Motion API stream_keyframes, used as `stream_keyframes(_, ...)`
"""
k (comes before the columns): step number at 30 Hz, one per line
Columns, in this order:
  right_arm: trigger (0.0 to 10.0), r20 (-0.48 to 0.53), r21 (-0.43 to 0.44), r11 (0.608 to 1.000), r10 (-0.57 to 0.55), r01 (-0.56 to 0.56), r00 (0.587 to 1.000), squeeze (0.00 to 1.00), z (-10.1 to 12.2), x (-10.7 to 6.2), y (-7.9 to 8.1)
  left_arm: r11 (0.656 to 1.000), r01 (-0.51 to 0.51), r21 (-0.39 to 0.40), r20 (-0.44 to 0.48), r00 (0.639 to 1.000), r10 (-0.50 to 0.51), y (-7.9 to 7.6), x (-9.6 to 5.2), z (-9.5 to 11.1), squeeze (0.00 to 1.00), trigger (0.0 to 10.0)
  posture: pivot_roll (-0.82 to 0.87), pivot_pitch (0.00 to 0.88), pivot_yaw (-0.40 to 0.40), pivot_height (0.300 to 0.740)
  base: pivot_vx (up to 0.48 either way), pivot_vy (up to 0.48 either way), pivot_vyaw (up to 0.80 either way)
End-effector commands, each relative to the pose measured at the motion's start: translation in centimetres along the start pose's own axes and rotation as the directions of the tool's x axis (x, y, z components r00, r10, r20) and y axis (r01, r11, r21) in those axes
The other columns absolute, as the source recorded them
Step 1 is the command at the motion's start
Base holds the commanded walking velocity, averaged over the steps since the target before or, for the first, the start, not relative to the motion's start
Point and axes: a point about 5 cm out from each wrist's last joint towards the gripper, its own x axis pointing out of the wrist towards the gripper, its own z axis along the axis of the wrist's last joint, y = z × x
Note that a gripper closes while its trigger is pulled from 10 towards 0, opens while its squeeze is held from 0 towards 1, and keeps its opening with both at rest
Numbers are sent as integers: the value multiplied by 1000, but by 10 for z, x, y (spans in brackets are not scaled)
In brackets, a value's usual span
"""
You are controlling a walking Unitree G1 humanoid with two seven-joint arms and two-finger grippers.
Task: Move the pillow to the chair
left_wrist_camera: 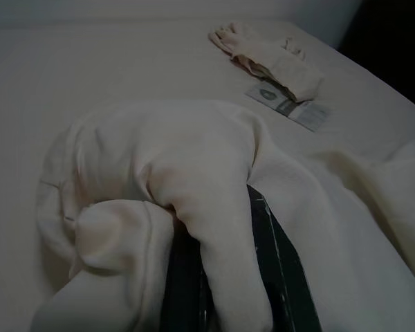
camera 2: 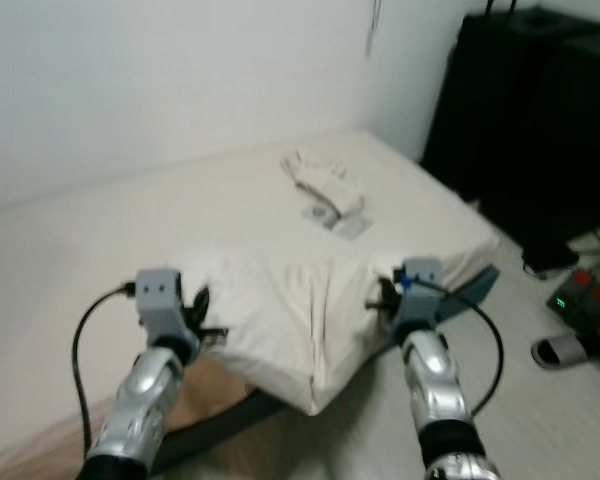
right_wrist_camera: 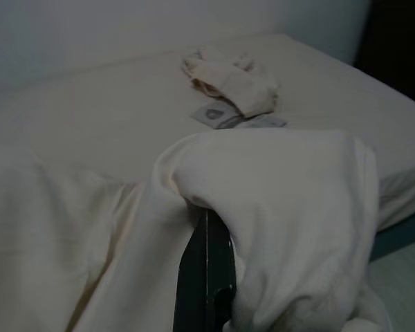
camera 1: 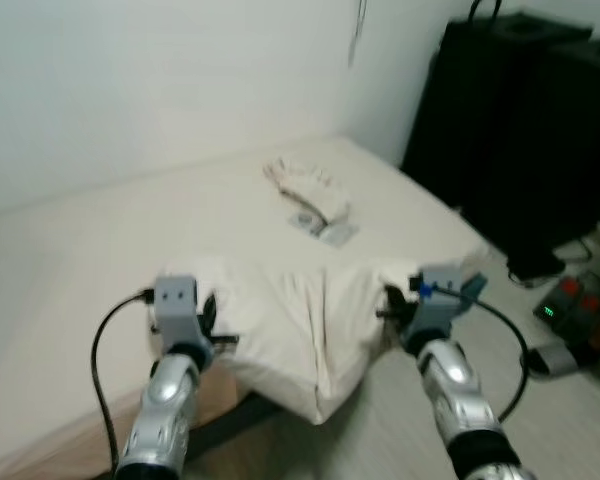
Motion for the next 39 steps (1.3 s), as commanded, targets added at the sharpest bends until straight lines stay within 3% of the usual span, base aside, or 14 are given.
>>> stream_keyframes(1,10000,43,-2,1000,19,-19,999,0,8,2,3,1000,22,3,23,999,-22,-4,3,6,0,10000,13,35,15,740,0,0,0)
stream_keyframes(10,10000,41,-1,1000,18,-18,999,0,7,1,2,999,26,29,10,1000,-26,-6,3,4,0,10000,11,30,18,740,0,0,0)
stream_keyframes(13,10000,38,-40,999,36,-35,999,0,7,1,4,999,27,38,12,1000,-28,-6,3,3,0,10000,9,25,18,740,0,0,0)
stream_keyframes(39,10000,88,-68,996,70,-65,994,0,23,9,11,1000,-4,25,42,999,3,-4,6,11,0,10000,11,34,7,740,0,0,800)
